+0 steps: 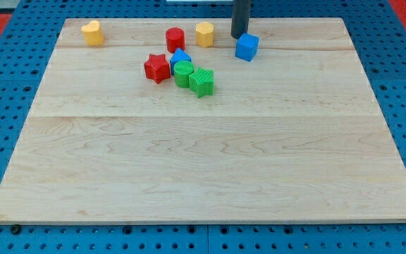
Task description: Push blue cube towards top right of the board
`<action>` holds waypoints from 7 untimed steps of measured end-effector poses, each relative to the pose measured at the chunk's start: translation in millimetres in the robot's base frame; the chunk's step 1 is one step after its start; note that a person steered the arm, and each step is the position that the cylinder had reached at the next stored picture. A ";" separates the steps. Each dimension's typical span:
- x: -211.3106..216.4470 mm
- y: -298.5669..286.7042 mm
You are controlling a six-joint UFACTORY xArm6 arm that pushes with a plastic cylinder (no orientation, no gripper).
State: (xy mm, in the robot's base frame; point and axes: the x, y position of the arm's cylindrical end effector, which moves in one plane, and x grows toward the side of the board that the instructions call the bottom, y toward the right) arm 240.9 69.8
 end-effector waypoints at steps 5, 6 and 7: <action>161.4 102.9; 162.0 104.4; 159.0 101.7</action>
State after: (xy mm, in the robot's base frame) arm 400.0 171.5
